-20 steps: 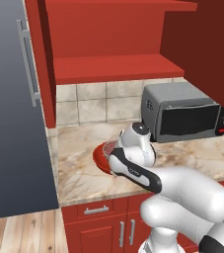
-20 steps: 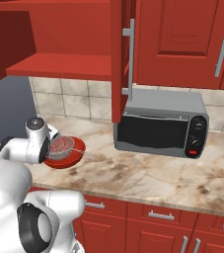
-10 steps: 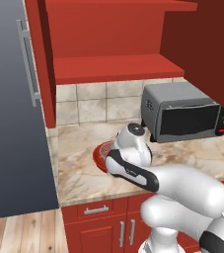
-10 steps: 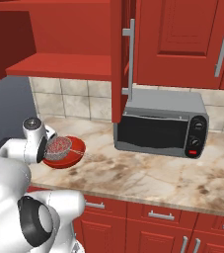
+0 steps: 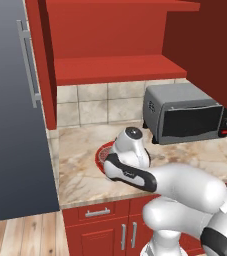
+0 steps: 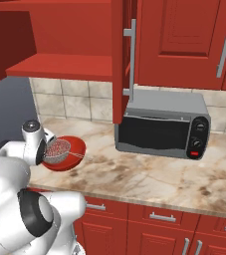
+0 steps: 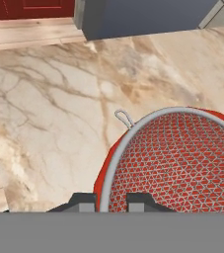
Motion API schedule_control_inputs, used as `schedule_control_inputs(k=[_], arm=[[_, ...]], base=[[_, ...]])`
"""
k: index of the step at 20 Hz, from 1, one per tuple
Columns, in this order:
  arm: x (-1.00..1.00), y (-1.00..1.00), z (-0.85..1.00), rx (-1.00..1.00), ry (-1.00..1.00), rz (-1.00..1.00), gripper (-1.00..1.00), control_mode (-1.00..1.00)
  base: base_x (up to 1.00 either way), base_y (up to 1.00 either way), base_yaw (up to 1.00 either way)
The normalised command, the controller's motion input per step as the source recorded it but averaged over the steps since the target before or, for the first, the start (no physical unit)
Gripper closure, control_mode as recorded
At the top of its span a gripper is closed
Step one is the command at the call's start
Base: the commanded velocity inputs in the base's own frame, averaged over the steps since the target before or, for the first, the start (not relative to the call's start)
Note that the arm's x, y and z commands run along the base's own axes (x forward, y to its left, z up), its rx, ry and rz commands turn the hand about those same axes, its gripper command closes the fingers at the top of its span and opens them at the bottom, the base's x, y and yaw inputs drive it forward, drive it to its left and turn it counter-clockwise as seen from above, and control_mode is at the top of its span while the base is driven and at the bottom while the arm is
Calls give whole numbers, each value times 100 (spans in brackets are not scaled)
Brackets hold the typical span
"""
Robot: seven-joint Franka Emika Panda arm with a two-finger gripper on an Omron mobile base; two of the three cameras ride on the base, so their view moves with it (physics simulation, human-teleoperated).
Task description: Open the cabinet and setup a tea strainer by placing it in the bowl upright.
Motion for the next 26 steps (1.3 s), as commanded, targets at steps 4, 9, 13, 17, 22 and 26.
schedule_control_inputs(k=[4, 9, 13, 17, 22, 26], arm=[[2, 4, -9, 0, 0, 0, 100, -100], [5, 0, 0, 0, 0, 0, 100, -100], [8, 0, 0, 0, 0, 0, 100, -100], [12, -1, -1, 0, 0, 0, 100, -100], [10, -4, -5, 0, 0, 0, 100, -100], [13, -25, -7, 0, 0, 0, 100, -100]], base=[[0, 0, 0], [0, 0, 0], [0, 0, 0], [0, 0, 0], [0, 0, 0], [0, 0, 0]])
